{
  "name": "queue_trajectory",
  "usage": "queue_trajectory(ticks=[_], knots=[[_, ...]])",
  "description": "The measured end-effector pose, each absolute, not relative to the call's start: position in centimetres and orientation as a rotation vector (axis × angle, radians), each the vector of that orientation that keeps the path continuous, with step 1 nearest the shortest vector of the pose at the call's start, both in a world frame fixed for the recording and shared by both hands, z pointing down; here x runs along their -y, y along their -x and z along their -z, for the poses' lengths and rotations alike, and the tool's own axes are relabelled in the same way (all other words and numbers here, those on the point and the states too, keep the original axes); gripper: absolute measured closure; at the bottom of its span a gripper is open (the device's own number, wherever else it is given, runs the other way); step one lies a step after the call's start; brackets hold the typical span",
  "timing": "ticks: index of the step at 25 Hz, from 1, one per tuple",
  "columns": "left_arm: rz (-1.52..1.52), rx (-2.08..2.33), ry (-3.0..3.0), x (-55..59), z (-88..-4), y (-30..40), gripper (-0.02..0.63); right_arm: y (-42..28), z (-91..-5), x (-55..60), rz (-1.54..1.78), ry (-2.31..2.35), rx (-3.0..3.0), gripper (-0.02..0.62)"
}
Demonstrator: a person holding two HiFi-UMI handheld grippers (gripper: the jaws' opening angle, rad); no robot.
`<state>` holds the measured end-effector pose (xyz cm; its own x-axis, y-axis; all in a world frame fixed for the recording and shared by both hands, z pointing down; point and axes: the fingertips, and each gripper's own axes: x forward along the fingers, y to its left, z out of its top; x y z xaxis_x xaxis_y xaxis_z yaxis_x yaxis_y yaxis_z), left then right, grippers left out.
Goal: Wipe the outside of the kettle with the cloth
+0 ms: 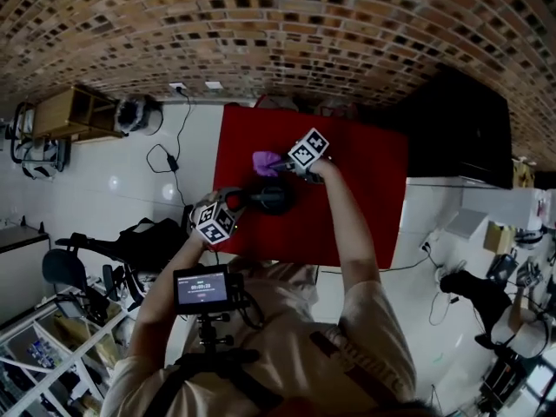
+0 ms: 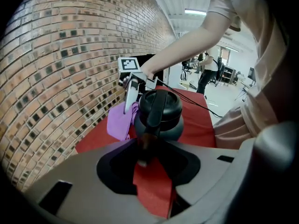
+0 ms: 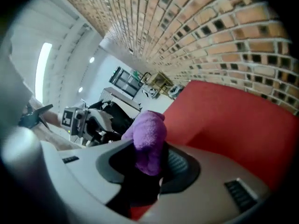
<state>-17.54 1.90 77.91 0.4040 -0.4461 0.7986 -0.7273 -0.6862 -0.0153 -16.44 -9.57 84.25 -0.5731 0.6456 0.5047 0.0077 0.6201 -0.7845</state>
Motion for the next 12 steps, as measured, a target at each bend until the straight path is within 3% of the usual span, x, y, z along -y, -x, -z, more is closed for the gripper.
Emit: queue_trajectory(ticks=[7, 12], knots=[[-1.161, 1.025, -2.33, -2.0, -78.0, 17.4, 0.472, 15.9, -95.6, 8.6, -0.78, 0.448, 1.692, 0.437], [-1.137, 1.027, -2.334, -2.1, -78.1, 17.5, 0.471, 15.2, -95.2, 9.7, -0.545, 0.474, 1.684, 0.437]])
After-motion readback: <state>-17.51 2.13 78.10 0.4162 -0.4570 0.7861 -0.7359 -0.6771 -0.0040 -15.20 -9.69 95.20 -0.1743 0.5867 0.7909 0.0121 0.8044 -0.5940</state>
